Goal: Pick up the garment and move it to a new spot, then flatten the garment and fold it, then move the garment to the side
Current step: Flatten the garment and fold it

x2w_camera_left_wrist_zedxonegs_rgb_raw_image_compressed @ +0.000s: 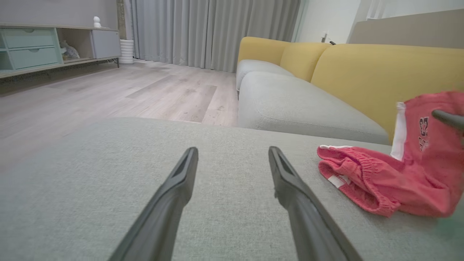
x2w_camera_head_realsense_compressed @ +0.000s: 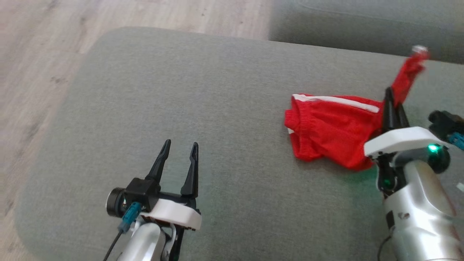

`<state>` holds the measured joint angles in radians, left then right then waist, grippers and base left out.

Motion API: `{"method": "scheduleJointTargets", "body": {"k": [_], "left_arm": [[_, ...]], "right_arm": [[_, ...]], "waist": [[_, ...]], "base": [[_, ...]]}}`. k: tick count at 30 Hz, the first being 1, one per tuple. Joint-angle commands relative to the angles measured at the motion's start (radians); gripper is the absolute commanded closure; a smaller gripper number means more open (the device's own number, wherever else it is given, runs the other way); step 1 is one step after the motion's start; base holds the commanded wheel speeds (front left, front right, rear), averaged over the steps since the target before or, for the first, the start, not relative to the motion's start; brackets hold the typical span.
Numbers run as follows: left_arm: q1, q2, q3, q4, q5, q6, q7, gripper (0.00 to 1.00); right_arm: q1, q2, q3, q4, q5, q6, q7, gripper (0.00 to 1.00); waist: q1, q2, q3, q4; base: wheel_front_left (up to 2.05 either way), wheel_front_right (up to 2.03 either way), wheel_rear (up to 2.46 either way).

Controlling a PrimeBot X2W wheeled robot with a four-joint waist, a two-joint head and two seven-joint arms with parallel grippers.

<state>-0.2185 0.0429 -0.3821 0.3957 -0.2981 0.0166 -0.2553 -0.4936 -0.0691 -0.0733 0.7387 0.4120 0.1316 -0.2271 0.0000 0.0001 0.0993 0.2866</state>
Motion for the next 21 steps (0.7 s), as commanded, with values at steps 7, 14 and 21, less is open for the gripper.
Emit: {"method": "scheduleJointTargets", "body": {"k": [7, 14, 21], "left_arm": [[-0.009, 0.007, 0.031, -0.013, 0.009, 0.001, -0.006, 0.00], [-0.005, 0.007, 0.029, -0.010, 0.005, 0.000, -0.006, 0.00], [-0.008, 0.010, 0.053, 0.003, 0.010, -0.003, -0.006, 0.00]], "right_arm": [[-0.058, 0.018, 0.200, -0.067, 0.087, -0.001, -0.007, 1.00], [-0.057, 0.011, 0.327, -0.015, 0.094, -0.001, -0.005, 1.00], [-0.027, -0.053, 0.515, 0.049, 0.073, -0.001, 0.012, 1.00]], "waist": [[0.0000, -0.0001, -0.017, 0.091], [0.0000, -0.0001, -0.013, 0.139], [0.0000, -0.0001, -0.010, 0.158]], "base": [[0.00, 0.00, 0.00], [0.00, 0.00, 0.00], [0.00, 0.00, 0.00]]}}
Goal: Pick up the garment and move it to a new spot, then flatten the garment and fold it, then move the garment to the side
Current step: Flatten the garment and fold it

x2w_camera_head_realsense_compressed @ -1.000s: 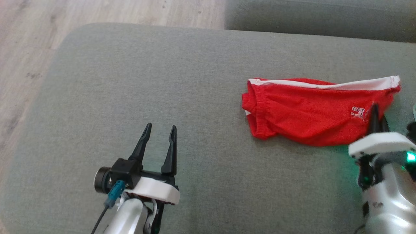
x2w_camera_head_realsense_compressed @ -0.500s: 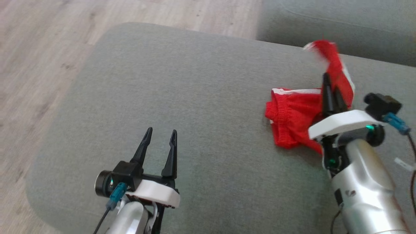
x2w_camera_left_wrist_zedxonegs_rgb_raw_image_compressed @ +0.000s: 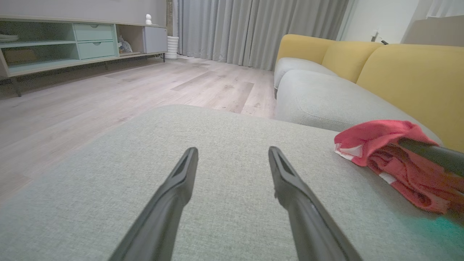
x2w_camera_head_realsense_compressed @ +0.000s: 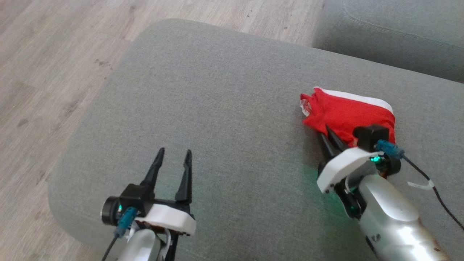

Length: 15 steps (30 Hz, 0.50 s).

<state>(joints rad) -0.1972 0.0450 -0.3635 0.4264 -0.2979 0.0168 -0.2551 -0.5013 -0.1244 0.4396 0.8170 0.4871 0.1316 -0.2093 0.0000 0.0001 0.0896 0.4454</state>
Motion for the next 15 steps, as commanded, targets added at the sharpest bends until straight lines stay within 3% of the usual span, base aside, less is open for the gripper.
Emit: {"method": "scheduleJointTargets", "body": {"k": [1, 8, 9, 10, 15], "left_arm": [[-0.033, 0.011, 0.042, -0.025, 0.010, -0.005, -0.007, 0.00], [-0.046, 0.021, 0.078, -0.017, 0.024, -0.014, -0.007, 0.00], [-0.047, 0.021, 0.079, -0.015, 0.027, -0.016, -0.007, 0.00], [-0.048, 0.021, 0.080, -0.014, 0.029, -0.019, -0.007, 0.00], [-0.055, 0.017, 0.081, -0.013, 0.038, -0.027, -0.007, 0.00]], "right_arm": [[-0.014, -0.010, 0.029, -0.019, -0.008, -0.001, -0.003, 1.00], [0.014, -0.053, 0.171, 0.040, -0.003, -0.001, 0.026, 1.00], [0.014, -0.057, 0.190, 0.045, -0.002, -0.001, 0.028, 0.82], [0.015, -0.059, 0.203, 0.049, 0.002, -0.001, 0.028, 0.00], [0.002, -0.068, 0.201, 0.041, 0.051, -0.001, -0.007, 0.00]], "waist": [[0.0000, -0.0001, -0.001, -0.001], [0.0000, -0.0001, -0.006, -0.032], [0.0000, -0.0001, -0.007, -0.038], [0.0000, -0.0001, -0.008, -0.045], [0.0000, -0.0001, -0.020, -0.086]], "base": [[0.00, 0.00, 0.00], [0.00, 0.00, 0.00], [0.00, 0.00, 0.00], [0.00, 0.00, 0.00], [0.00, 0.00, 0.00]]}}
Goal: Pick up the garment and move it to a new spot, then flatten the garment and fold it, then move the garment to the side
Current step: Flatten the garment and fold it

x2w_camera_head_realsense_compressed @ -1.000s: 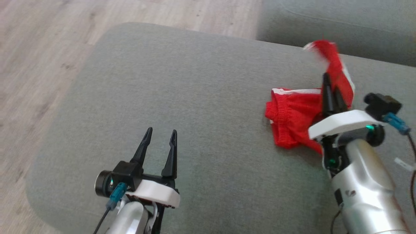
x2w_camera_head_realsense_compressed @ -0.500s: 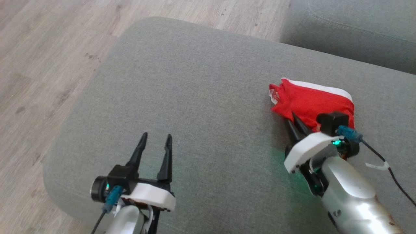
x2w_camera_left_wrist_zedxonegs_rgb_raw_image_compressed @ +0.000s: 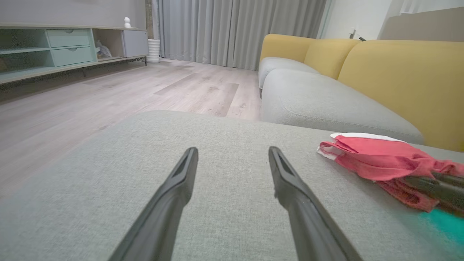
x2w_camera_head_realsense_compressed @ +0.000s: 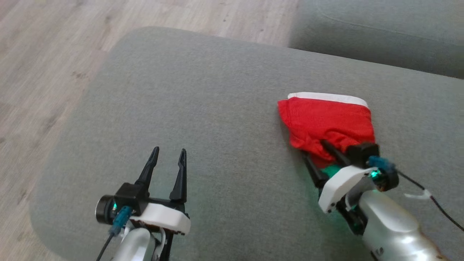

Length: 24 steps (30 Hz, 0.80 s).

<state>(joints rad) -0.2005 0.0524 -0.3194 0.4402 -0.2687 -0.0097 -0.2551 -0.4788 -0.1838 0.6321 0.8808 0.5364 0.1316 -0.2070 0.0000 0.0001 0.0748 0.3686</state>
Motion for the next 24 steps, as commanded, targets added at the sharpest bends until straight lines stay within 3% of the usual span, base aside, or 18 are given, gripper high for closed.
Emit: {"method": "scheduleJointTargets", "body": {"k": [1, 9, 14, 19, 24], "left_arm": [[-0.053, 0.009, 0.037, -0.027, 0.010, 0.000, -0.007, 0.00], [-0.059, 0.003, 0.045, -0.048, 0.014, -0.002, -0.007, 0.00], [-0.047, 0.000, 0.057, -0.068, 0.012, 0.004, -0.007, 0.00], [-0.021, -0.001, 0.076, -0.094, 0.013, 0.016, -0.007, 0.00], [0.008, -0.002, 0.080, -0.108, 0.007, 0.020, -0.007, 0.00]], "right_arm": [[-0.022, -0.012, -0.003, -0.030, 0.013, -0.001, -0.019, 0.00], [0.044, -0.059, -0.133, -0.198, 0.016, -0.001, -0.054, 0.00], [0.143, -0.078, -0.303, -0.337, -0.070, -0.001, -0.054, 0.00], [0.267, -0.012, -0.519, -0.451, -0.216, -0.001, -0.055, 0.00], [0.366, 0.064, -0.612, -0.526, -0.308, -0.001, -0.055, 0.00]], "waist": [[0.0000, -0.0001, -0.009, -0.019], [0.0000, -0.0001, -0.040, -0.124], [0.0000, -0.0001, -0.059, -0.183], [0.0000, -0.0001, -0.070, -0.226], [0.0000, -0.0001, -0.068, -0.245]], "base": [[0.00, 0.00, 0.00], [0.00, 0.00, 0.00], [0.00, 0.00, 0.00], [0.00, 0.00, 0.00], [0.00, 0.00, 0.00]]}}
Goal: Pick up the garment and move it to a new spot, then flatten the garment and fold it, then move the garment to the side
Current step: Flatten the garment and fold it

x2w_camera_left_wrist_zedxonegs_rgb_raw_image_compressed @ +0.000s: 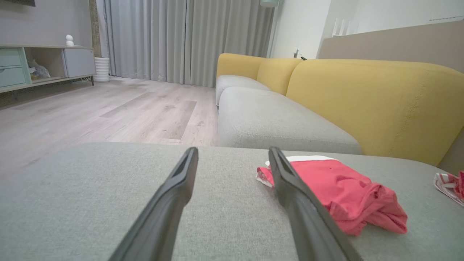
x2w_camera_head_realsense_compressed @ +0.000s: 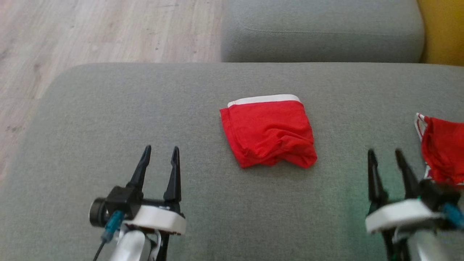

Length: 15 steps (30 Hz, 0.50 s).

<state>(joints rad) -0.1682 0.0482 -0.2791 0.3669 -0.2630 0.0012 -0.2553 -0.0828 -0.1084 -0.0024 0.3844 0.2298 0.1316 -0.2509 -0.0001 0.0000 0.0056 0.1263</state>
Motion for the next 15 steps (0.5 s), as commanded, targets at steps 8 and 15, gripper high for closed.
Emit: {"method": "scheduleJointTargets", "body": {"k": [8, 15], "left_arm": [[-0.005, 0.002, 0.012, -0.045, -0.017, 0.017, -0.006, 0.00], [-0.066, 0.002, -0.030, -0.066, -0.038, 0.022, -0.006, 0.00]], "right_arm": [[0.021, 0.038, -0.022, -0.081, -0.059, -0.001, -0.011, 0.00], [-0.120, -0.001, 0.031, -0.074, -0.076, -0.001, 0.017, 1.00]], "waist": [[0.0001, 0.0000, 0.024, 0.011], [0.0001, 0.0000, 0.143, 0.089]], "base": [[0.00, 0.00, 0.00], [0.00, 0.00, 0.00]]}}
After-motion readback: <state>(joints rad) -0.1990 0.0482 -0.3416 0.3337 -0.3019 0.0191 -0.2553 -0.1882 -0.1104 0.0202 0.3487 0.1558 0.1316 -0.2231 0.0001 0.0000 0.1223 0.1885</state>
